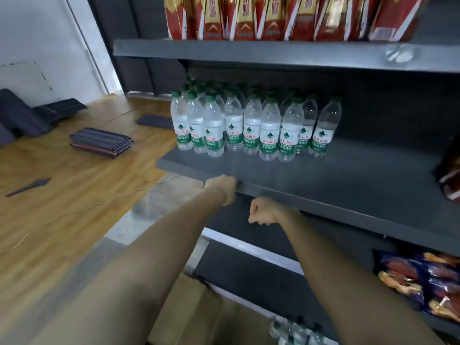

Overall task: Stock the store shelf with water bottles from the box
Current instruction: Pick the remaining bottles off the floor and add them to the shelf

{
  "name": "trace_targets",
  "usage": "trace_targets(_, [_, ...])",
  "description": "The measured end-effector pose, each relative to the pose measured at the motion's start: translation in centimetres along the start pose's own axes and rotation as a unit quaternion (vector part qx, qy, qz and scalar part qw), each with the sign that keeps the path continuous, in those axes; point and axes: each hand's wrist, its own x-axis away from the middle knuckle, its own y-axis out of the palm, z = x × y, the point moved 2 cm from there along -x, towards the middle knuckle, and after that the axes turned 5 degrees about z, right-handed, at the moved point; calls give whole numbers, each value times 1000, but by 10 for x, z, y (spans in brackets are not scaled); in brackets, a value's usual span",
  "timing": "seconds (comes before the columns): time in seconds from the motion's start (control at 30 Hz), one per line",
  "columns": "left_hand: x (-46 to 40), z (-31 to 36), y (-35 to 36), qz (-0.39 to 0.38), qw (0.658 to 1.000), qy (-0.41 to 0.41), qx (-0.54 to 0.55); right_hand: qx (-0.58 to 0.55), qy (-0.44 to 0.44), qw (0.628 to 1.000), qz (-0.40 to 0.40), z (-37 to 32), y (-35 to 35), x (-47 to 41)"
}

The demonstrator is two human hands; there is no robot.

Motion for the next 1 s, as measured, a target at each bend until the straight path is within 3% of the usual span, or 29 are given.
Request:
trace_targets(0.27, [43,56,160,-151,988,19,-1,-55,98,989,-101,101,138,19])
trace_targets(0.43, [58,83,271,-229,971,45,55,-80,170,978,-87,166,235,33])
trace_targets(0.63, [90,115,432,-371,923,101,25,-167,279,933,-153,249,385,59])
trace_targets(0.77, [110,134,526,-420,900,115,34,-229,390,884,-119,293,472,83])
trace_targets(1.0, [143,184,668,-444,873,201,22,-216,475,849,-82,366,591,96])
